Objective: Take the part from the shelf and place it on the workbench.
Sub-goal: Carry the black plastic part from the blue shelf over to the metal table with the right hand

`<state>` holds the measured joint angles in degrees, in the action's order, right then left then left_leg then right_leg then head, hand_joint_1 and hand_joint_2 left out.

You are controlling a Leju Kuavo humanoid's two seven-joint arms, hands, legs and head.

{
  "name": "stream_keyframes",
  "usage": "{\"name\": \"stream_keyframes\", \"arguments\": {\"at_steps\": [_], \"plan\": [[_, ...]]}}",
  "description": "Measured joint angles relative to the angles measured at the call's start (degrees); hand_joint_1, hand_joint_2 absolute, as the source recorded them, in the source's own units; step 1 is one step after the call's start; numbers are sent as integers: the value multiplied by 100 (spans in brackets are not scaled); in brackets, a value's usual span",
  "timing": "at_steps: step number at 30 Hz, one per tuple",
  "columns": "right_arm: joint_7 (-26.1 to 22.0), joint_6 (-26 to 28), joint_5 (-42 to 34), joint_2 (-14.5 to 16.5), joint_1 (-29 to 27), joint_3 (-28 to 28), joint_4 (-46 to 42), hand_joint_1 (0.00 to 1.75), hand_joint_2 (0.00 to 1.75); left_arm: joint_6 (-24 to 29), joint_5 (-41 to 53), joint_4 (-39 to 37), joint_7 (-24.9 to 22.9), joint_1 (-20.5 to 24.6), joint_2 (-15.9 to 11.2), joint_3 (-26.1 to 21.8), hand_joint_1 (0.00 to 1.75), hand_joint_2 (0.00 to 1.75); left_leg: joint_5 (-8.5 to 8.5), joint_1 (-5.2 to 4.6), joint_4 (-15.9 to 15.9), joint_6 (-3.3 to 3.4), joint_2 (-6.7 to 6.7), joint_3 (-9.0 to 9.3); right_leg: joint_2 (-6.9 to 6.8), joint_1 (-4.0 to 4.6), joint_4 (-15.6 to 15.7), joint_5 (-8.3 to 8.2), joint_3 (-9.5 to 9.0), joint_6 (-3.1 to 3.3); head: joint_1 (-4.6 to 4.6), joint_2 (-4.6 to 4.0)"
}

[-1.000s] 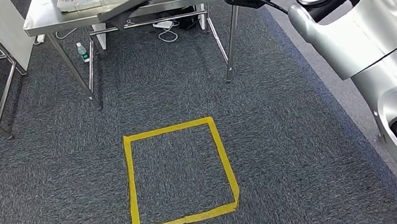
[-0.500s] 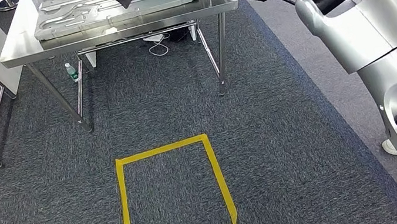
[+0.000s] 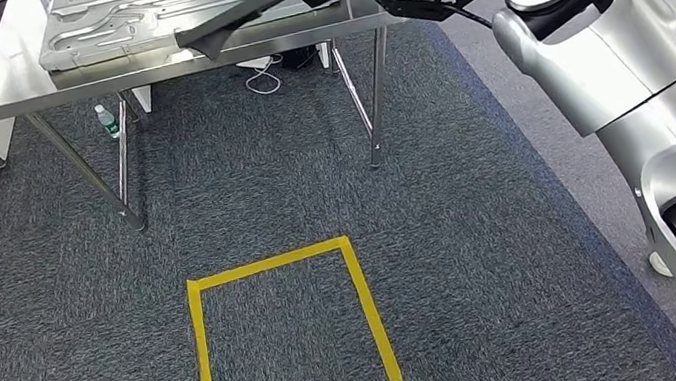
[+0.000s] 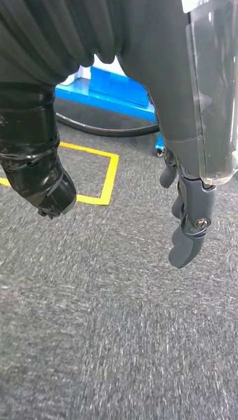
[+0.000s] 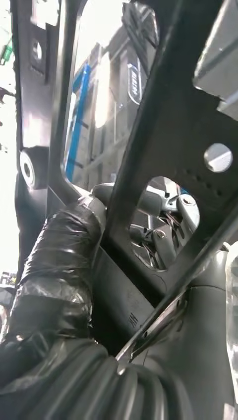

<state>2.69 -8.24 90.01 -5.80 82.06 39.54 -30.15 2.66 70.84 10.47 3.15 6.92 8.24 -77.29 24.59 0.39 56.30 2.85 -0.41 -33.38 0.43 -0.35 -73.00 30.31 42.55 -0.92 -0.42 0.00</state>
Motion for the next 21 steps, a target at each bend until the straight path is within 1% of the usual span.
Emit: {"name": "stream_keyframes", "arguments": {"at_steps": [1,2,3,4,5,6,7,8,9,10,11,12,13,14,15,16,17,18,19,20,21], "plan": [[-1,0,0,-1,-3,0,5,175,175,1,0,0,-1,-1,0,0,0,175,63,8,27,-15,-7,54,-9,-22,270,-259,-66,-13,1,0],[-1,0,1,-1,-6,0,9,175,175,1,0,0,-2,-7,0,0,0,175,130,16,51,-33,-13,106,-20,-34,661,-538,-197,-14,1,0],[-1,0,1,-1,-7,0,15,175,175,1,0,0,-4,-13,1,0,0,175,186,16,76,-57,-16,141,-25,-24,985,-739,-328,-2,-2,0],[-2,0,1,-1,-5,0,22,175,175,2,0,0,-5,-18,2,-1,0,175,227,22,94,-85,-18,154,-31,-6,1241,-851,-433,25,-4,1],[-1,1,1,2,-3,0,28,175,175,2,0,0,-6,-16,4,-1,0,175,254,30,108,-115,-17,145,-33,23,1366,-855,-486,60,-7,1],[1,1,0,5,2,0,32,175,175,3,1,0,-7,-8,8,-1,0,175,267,36,117,-146,-14,130,-29,51,1394,-802,-506,97,-9,1],[4,1,-1,8,6,0,32,175,175,4,1,0,-8,3,12,-1,0,175,283,40,119,-179,-10,127,-27,52,1441,-758,-525,131,-10,2],[8,1,0,16,7,1,31,175,175,3,2,0,-6,14,12,-1,0,175,320,44,138,-208,-4,126,-26,41,1479,-727,-560,157,-10,1],[11,1,1,19,9,1,32,175,175,2,3,0,-4,20,11,-1,0,175,382,44,219,-235,3,102,-29,21,1510,-702,-606,187,-10,1],[14,-1,2,22,13,1,33,175,175,0,4,0,-2,23,8,-1,0,175,485,44,424,-259,8,15,-33,0,1538,-684,-657,216,-11,1],[15,-1,3,28,14,1,35,175,175,-3,4,0,0,23,2,-2,0,175,617,54,747,-276,12,-151,-38,-9,1551,-663,-703,244,-12,0],[16,-2,3,31,16,0,37,175,175,-10,3,0,1,20,-1,-2,0,175,750,57,1154,-292,14,-378,-36,-8,1552,-640,-729,269,-13,0],[15,-2,3,39,14,1,38,175,175,-19,1,0,5,17,-3,-2,0,175,843,62,1538,-306,14,-622,-29,-5,1546,-618,-748,280,-14,0],[13,-3,3,46,11,1,38,175,175,-31,-2,0,10,16,-4,-2,0,175,845,66,1772,-316,14,-809,-21,-3,1539,-593,-769,281,-15,0],[9,-4,2,52,10,2,38,175,175,-42,-4,0,16,16,-4,-2,0,175,733,68,1795,-319,14,-896,-13,-2,1528,-562,-795,275,-15,0],[4,-5,2,58,9,2,38,175,175,-48,-6,0,21,17,-4,-2,0,175,517,70,1590,-315,15,-865,-8,-2,1512,-526,-829,263,-15,0],[-1,-8,2,64,8,1,38,175,175,-48,-7,0,23,17,-5,-2,0,175,243,72,1196,-305,18,-734,-7,-3,1489,-480,-866,245,-15,0],[-7,-10,2,69,10,1,38,175,175,-44,-7,0,21,15,-6,-2,0,175,54,67,822,-294,18,-579,-7,5,1464,-438,-891,221,-14,0],[-10,-12,3,73,12,0,39,175,175,-39,-7,0,19,14,-7,-2,0,175,-60,57,516,-278,14,-449,-3,15,1437,-402,-897,195,-14,0],[-9,-15,3,76,13,0,39,175,175,-35,-7,0,17,16,-7,-2,0,175,-91,48,340,-262,11,-375,-1,26,1421,-379,-894,168,-13,0],[-2,-19,3,80,14,0,39,175,175,-33,-7,0,15,17,-5,-2,0,175,-50,39,310,-242,3,-357,0,39,1418,-370,-884,141,-12,1]]}}
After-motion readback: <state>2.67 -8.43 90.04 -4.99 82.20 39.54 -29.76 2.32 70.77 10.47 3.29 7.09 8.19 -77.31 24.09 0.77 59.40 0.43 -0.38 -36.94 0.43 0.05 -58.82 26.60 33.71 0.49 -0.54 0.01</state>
